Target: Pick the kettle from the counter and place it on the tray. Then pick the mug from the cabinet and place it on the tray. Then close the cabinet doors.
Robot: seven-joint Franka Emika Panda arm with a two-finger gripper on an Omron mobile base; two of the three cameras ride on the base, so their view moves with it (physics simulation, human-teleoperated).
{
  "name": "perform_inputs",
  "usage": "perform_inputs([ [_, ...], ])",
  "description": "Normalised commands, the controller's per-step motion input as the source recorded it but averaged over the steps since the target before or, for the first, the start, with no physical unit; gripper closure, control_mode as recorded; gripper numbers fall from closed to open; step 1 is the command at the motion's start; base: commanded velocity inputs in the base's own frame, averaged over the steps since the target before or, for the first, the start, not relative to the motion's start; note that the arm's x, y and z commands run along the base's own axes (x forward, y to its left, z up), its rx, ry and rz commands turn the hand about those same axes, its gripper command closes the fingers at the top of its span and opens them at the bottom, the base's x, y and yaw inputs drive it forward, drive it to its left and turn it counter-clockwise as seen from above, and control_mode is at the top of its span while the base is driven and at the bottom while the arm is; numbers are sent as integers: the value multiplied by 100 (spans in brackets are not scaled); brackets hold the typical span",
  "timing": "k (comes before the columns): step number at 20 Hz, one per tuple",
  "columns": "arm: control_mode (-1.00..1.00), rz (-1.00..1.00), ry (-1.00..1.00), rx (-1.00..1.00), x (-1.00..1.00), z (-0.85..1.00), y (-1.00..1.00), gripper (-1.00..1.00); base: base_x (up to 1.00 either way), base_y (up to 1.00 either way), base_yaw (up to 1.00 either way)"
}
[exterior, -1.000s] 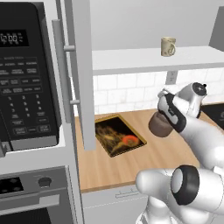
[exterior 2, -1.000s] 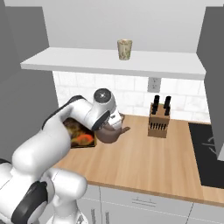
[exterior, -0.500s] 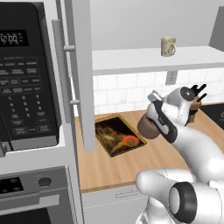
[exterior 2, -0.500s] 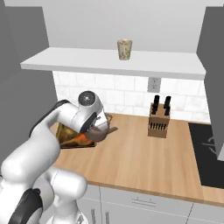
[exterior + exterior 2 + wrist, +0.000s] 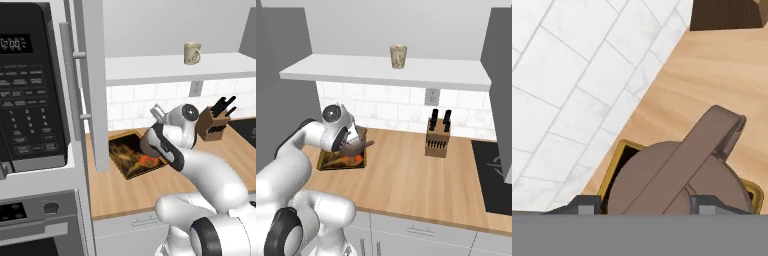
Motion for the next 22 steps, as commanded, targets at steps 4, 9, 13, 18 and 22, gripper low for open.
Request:
perform_inputs([
  [4, -100, -6, -13, 0, 37, 0, 57, 100, 0, 0, 0],
  [9, -100, -3, -1, 0, 19, -3, 59, 100, 0, 0, 0],
  [13, -100, -3, 0, 0, 31, 0, 47, 100, 0, 0, 0],
  [18, -100, -2, 0, 0, 31, 0, 36, 100, 0, 0, 0],
  [22, -100, -2, 0, 0, 29, -7, 18, 100, 0, 0, 0],
])
